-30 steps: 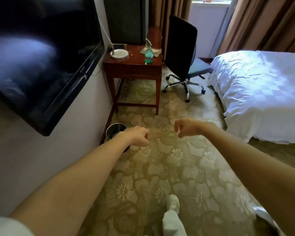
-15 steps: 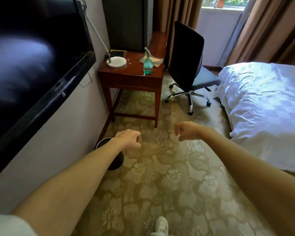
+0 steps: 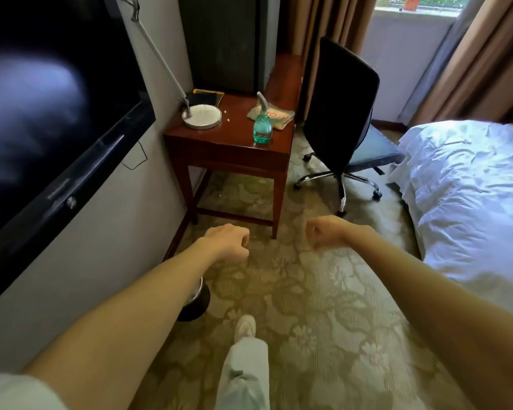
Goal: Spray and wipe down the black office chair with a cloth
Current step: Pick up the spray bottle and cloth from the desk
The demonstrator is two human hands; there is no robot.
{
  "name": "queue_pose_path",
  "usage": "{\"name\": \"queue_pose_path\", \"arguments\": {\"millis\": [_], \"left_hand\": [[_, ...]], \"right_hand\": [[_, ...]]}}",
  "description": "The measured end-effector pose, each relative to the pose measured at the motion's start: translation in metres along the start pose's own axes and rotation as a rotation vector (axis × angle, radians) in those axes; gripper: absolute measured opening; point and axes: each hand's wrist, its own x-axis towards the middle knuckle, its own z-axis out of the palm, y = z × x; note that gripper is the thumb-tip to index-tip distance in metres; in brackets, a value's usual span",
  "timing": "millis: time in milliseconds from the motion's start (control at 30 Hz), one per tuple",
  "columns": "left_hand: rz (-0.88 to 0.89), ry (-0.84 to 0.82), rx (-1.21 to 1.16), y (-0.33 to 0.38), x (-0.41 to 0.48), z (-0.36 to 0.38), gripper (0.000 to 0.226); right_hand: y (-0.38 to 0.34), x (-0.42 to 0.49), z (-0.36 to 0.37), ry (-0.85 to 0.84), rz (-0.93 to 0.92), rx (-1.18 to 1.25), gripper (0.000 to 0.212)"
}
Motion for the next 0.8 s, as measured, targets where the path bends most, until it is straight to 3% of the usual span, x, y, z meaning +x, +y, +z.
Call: {"name": "queue_pose_path", "arguments": {"millis": [267, 400, 800], "left_hand": [[0.056, -0.008, 0.002, -0.044, 0.14, -0.08, 0.013], [0.082, -0.045, 0.011, -0.06, 0.2, -0.125, 0.015], [0.158, -0.112, 0.028, -0.054, 0.338, -0.17, 0.014]], "right_hand": [[0.029, 0.114, -0.09, 0.019, 0.077, -0.043, 0.044], [0.038, 0.173, -0.135, 0.053, 0.073, -0.057, 0.037], [0.112, 0.275, -0.175, 0.046, 0.099, 0.044, 0.037]]}}
